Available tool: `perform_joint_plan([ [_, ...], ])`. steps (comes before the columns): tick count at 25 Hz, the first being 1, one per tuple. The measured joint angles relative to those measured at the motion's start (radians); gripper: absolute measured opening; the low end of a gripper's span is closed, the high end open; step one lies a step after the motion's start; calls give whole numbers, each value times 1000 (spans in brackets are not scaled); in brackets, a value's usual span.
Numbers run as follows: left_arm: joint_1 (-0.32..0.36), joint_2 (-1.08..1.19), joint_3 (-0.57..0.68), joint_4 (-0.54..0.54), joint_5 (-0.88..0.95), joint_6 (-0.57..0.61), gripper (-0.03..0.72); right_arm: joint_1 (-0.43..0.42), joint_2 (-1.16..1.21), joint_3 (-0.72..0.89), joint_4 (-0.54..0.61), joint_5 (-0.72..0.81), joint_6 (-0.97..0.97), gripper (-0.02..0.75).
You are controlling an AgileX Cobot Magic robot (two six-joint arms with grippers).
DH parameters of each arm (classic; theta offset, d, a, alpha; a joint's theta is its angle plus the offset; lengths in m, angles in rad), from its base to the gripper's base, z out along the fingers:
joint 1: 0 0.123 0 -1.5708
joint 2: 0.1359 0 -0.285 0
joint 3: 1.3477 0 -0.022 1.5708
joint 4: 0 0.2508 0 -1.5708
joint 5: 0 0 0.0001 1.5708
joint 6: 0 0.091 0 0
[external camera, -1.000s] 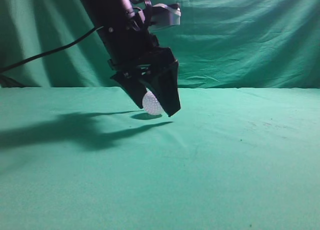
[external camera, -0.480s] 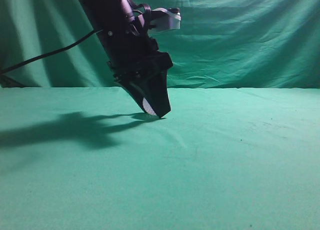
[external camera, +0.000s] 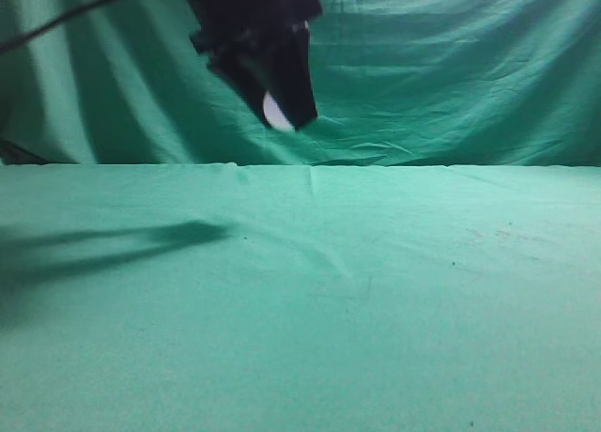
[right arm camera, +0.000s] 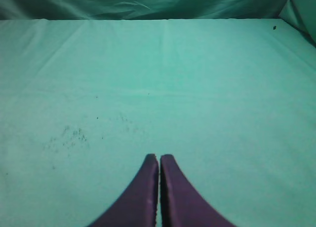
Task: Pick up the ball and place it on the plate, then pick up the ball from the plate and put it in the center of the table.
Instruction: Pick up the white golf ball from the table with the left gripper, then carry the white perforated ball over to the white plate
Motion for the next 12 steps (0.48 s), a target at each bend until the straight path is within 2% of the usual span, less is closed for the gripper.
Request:
perform_joint_plan([
  [2,0,-43,-2,31,16,-58,316,0,0,0,0,0,0,0],
  [7,4,-136,3,41,61,-117,316,0,0,0,0,0,0,0],
  [12,61,-253,145,11,47,-139,316,0,0,0,0,0,-1,0],
])
